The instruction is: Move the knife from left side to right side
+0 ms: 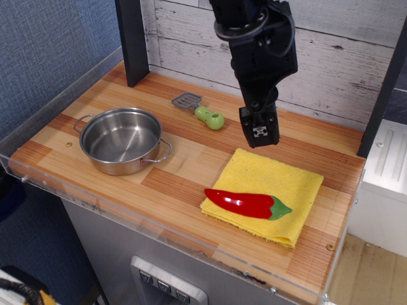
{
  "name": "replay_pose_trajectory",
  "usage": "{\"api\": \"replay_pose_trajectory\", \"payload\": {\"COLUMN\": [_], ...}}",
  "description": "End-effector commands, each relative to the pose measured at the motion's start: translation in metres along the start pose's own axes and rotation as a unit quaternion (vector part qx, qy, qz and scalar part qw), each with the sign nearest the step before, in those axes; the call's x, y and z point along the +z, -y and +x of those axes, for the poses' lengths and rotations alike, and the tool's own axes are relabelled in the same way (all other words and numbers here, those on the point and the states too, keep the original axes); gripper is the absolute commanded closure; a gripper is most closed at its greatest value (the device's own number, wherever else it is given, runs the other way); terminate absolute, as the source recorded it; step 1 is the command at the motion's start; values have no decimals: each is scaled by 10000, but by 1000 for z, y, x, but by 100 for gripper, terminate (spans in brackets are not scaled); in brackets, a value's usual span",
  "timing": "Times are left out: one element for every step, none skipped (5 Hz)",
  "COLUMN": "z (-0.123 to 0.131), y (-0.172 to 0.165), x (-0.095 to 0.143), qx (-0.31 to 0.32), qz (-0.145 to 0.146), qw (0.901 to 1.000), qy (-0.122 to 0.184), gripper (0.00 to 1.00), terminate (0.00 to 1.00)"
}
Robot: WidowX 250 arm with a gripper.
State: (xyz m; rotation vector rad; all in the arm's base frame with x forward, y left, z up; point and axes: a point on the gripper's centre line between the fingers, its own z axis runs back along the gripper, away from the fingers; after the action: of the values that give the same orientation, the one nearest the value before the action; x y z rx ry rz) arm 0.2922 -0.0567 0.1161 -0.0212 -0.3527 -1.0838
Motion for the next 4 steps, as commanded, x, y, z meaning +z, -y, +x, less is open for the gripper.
{"api": "replay_pose_trajectory", "payload": {"z": [0, 16, 28, 24], "y": [0, -8, -26, -44], "x": [0, 11, 26, 39], "qx": [0, 901, 1954, 3054], "qz": [0, -73, -107, -25], "qw": [10000, 9957, 9791, 9486], "qy": [0, 213, 558, 832], "gripper": [0, 0, 0, 0], "terminate": [0, 0, 0, 0]}}
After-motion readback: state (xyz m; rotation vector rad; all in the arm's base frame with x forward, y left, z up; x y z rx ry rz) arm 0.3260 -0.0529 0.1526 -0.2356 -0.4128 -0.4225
